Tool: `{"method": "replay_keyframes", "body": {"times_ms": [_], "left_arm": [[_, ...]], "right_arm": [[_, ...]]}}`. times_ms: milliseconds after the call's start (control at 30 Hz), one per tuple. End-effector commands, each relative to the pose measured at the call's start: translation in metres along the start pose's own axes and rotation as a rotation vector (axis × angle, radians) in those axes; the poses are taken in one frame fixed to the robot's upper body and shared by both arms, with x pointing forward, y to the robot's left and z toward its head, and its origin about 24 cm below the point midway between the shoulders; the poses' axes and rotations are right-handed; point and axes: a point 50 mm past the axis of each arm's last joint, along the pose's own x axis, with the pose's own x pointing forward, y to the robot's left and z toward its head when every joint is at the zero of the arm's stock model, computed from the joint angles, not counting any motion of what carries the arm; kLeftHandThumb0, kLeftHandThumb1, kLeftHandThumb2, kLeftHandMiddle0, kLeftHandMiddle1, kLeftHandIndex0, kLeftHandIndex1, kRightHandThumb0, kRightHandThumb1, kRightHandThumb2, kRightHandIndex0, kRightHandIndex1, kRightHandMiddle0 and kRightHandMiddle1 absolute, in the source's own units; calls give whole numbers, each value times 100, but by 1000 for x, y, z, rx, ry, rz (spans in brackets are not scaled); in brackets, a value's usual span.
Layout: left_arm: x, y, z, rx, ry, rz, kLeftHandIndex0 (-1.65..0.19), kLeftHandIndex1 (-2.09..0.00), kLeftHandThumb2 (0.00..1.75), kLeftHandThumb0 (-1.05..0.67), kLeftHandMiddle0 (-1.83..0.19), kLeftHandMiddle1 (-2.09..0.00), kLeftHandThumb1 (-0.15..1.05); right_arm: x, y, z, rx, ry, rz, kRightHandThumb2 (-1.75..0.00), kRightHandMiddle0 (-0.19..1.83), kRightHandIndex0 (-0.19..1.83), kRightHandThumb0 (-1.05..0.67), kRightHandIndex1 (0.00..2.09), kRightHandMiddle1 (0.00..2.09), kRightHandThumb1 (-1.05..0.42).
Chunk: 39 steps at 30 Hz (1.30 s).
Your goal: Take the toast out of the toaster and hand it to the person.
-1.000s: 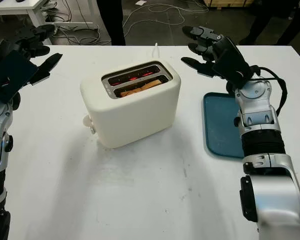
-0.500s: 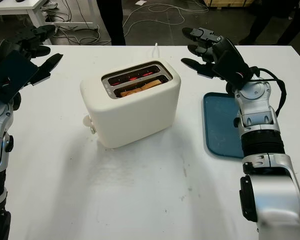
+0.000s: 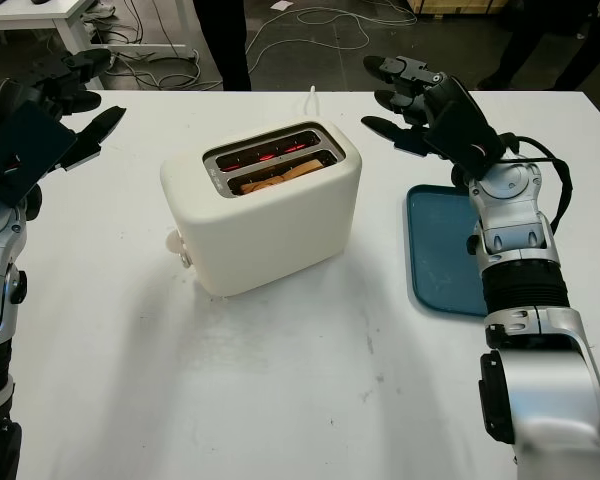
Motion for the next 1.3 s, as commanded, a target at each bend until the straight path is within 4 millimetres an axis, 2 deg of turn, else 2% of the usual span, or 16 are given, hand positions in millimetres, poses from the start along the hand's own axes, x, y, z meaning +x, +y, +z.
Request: {"method": "replay_keyframes", "body": {"times_ms": [0, 1267], "left_arm": [[-1, 1, -2, -6, 3, 6, -44, -8, 37, -49, -6, -90, 92], [-2, 1, -1, 30, 4, 5, -46, -10, 38, -48, -7, -90, 92]], "right_arm": [[3, -1, 6, 4, -32, -4, -21, 38, 41, -55, 0, 0, -92], [2, 1, 2, 17, -17, 3, -20, 41, 43, -61, 0, 0, -92]]}}
